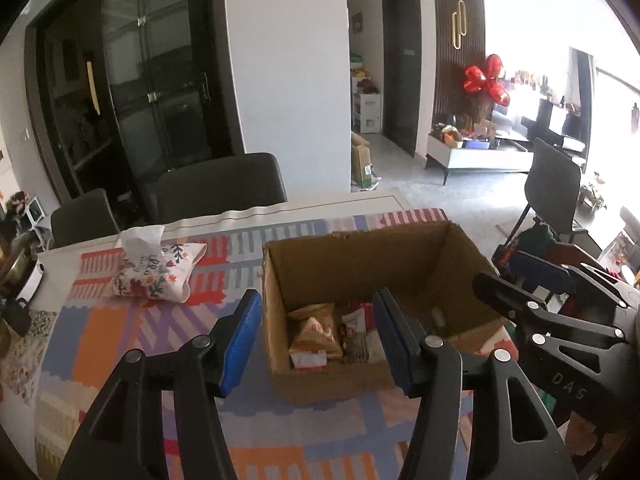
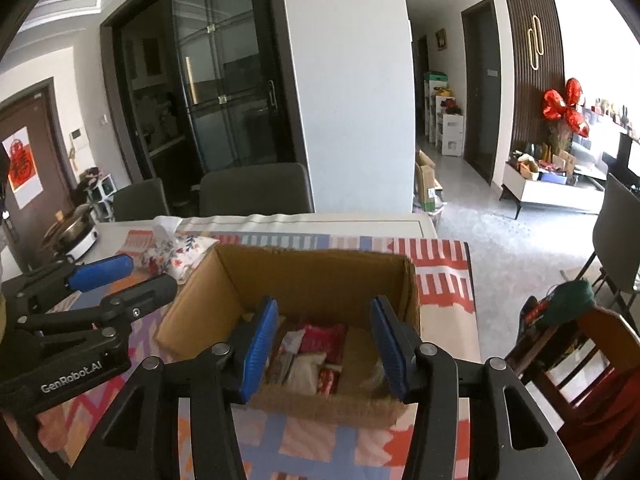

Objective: Organize snacks
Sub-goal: 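Carry both snacks over the box and open both tools to drop them, then move the right tool to the dark green pouch and grasp it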

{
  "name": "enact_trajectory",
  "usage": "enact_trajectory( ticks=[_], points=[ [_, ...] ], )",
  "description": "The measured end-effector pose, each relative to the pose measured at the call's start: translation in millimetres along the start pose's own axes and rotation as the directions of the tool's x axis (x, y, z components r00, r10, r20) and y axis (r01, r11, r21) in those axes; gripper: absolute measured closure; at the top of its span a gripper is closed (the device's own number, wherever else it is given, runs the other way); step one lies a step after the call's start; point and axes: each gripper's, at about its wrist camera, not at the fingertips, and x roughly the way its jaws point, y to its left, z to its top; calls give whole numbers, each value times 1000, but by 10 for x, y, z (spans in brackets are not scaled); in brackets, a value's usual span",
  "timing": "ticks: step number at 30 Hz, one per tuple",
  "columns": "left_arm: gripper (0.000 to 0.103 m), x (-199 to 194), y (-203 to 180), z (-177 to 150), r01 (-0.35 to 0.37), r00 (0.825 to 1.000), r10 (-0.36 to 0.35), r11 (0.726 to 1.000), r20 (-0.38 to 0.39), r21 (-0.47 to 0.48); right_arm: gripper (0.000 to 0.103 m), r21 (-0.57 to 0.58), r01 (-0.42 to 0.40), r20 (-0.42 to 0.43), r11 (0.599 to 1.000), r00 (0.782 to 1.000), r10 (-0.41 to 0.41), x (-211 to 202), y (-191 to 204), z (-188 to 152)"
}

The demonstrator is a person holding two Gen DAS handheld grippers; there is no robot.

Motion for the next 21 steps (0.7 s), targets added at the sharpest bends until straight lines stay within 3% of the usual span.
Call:
enact_trajectory(
  ticks=[12,21],
  points=[
    [41,-542,-39,-629,-42,998,41,999,37,19,47,-62,-66,-21,996,998,65,-427,250,-507],
    [36,-766,19,-1138,-90,996,90,995,-11,-36,47,-126,-139,-127,982,984,123,-544,480,-962]
  ],
)
